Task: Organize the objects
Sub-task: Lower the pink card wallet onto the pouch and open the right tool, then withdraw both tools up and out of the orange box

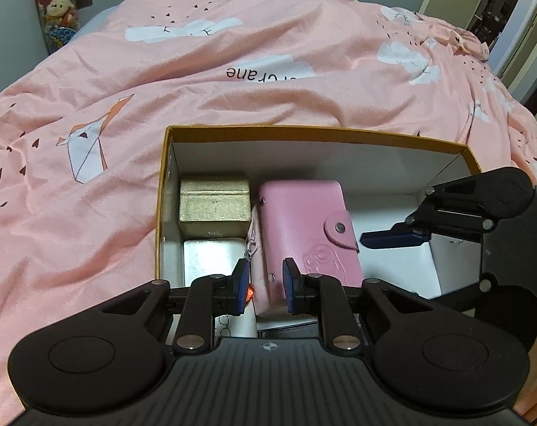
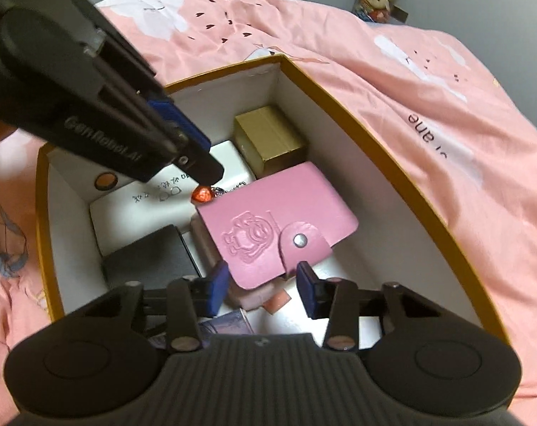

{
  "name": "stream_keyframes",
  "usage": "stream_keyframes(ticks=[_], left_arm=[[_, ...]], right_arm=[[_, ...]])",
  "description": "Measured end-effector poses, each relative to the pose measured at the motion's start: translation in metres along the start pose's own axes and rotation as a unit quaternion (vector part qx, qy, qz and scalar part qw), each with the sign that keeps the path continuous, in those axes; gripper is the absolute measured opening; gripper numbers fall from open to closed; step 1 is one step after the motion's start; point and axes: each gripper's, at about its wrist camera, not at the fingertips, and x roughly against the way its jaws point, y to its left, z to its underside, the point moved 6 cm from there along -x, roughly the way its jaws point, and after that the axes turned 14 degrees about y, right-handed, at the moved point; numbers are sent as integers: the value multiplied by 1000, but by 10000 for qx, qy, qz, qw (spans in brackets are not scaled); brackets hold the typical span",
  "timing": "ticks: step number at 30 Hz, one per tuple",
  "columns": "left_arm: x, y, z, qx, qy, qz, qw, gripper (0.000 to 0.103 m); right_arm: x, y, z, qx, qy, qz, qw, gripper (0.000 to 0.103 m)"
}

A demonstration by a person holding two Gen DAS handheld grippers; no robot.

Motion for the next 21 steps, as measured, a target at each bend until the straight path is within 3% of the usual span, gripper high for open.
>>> stream_keyframes(ticks=[2,9,12,14,17,21], left_arm=[[-1,-2,0,-54,10,10,10000,22],[-1,-16,2,-467,-46,123,9988,22],[-2,-29,3,-840,-49,162,9963,22],[-3,-42,6,-1227,-23,147,9923,22],[-8,-61,14,-1828,171,118,9829,31],[-20,-79,26,-2474,452,-158,9677,32]], right_arm=[[0,-1,-2,-105,-74,-74,9999,30],[6,-3,-4,-20,-6,-117,9999,31],[7,-10,6,-20,171,56,9998,23],[4,-14,13,-10,325,165,9993,21],[-3,-17,24,1,531,259,9983,21],[-9,-16,33,-65,640,269,9976,21]])
